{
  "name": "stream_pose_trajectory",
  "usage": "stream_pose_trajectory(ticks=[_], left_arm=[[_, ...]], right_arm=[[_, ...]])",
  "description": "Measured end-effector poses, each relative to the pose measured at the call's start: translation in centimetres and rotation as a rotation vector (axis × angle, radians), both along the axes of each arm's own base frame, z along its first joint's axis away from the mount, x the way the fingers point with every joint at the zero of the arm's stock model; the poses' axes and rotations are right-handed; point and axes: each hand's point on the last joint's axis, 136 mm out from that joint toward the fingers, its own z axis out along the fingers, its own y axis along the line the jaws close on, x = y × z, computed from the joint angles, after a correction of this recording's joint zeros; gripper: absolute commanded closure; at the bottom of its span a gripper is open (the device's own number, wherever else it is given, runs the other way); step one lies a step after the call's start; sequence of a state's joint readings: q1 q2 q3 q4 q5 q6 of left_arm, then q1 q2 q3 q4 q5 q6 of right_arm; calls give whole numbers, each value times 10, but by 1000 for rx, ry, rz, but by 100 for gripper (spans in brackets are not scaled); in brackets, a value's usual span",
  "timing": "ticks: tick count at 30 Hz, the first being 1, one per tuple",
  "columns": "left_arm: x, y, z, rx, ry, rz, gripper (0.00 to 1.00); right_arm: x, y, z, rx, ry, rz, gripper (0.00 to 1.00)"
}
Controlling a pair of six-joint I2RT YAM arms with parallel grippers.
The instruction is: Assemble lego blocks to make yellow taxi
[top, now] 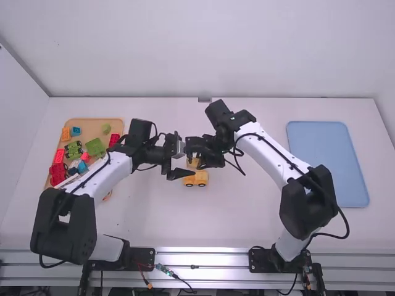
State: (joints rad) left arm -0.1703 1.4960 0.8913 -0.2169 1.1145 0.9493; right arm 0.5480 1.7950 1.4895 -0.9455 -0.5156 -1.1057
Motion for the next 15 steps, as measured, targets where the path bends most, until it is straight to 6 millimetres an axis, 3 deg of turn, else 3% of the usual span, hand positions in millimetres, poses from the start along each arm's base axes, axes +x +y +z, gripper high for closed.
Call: stream_pose_trajectory(ticks=[9,15], left_arm=[[2,2,-4,18,37,31,28],[2,2,-6,26,49,36,29]], right_arm=[[1,-3,-1,-15,-6,-4,72],[-1,-4,-2,-20,-2,7,72]])
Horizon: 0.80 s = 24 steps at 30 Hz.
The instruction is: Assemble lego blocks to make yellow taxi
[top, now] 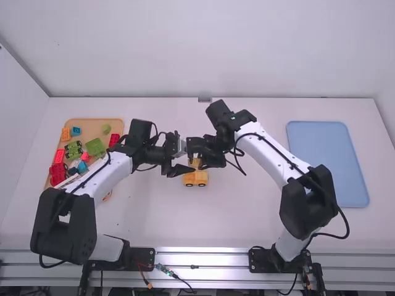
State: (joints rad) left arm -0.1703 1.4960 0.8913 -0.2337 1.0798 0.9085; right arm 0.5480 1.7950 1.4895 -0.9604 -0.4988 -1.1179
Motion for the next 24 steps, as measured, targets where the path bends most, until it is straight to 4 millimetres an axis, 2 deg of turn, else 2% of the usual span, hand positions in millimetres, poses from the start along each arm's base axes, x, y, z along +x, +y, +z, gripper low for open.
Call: stream_pose_trajectory(ticks=[11,18,24], left_arm=[[-1,2,-4,19,18,12,27],[0,2,-4,18,13,13,35],[-5,-1,3,-21,-19,-33,28]], right_arm=[[0,-2,-4,-43,-29,12,73],[1,-1,-4,-41,-37,16,75],[-3,2,0,4,-15,44,75]])
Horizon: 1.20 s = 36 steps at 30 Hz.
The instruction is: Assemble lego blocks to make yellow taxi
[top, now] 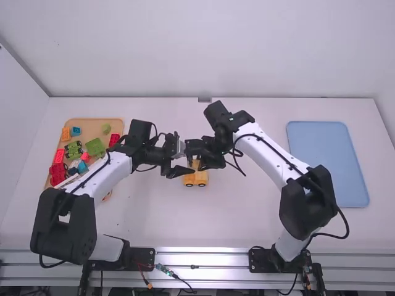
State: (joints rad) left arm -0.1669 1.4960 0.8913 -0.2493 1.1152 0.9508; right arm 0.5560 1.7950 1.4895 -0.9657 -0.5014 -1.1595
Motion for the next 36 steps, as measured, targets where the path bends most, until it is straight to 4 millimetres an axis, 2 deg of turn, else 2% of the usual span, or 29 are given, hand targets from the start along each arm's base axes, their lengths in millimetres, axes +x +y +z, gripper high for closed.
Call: stream_pose_trajectory(ticks=[10,19,25,30,32,36], left_arm=[[-3,6,8,-50,-23,-26,23],[-3,5,9,-56,-35,-36,41],[-2,5,9,-51,-37,-29,43],[-1,4,8,-44,-25,-19,38],[-1,4,8,-45,-24,-19,39],[0,4,8,-44,-24,-19,49]], right_arm=[[2,0,9,92,16,34,74],[-4,8,11,110,14,66,74],[-4,9,11,112,10,70,74],[-3,9,11,115,11,63,73],[-1,10,12,117,4,54,73],[0,10,11,113,8,45,74]])
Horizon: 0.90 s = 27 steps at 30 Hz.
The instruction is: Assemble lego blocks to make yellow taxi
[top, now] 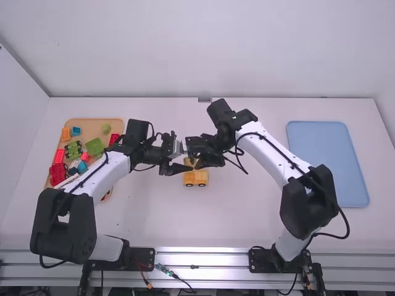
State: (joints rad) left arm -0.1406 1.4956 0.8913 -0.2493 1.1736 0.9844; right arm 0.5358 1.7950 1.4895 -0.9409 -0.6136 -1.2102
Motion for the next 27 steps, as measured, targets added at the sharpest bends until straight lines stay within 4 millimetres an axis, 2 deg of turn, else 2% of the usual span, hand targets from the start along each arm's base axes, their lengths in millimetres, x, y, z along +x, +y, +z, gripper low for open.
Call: stream_pose_trajectory(ticks=[7,12,17,20,22,23,24,27], left_arm=[[3,1,-2,11,19,20,46],[5,1,-4,20,40,38,35],[5,2,-5,26,58,48,33],[5,2,-6,28,62,50,43],[5,2,-6,28,63,50,56],[4,2,-5,27,67,50,58],[4,2,-5,25,69,47,64],[2,0,-6,27,70,42,66]], right_arm=[[0,-1,0,-4,1,-3,73],[1,-3,-2,-21,-3,-10,73],[2,-4,-3,-30,-3,-18,73],[2,-4,-4,-33,-4,-19,73],[2,-4,-4,-33,-4,-19,73],[3,-4,-4,-33,-8,-20,73],[4,-4,-4,-34,-12,-24,73],[6,-6,-4,-38,-12,-31,73]])
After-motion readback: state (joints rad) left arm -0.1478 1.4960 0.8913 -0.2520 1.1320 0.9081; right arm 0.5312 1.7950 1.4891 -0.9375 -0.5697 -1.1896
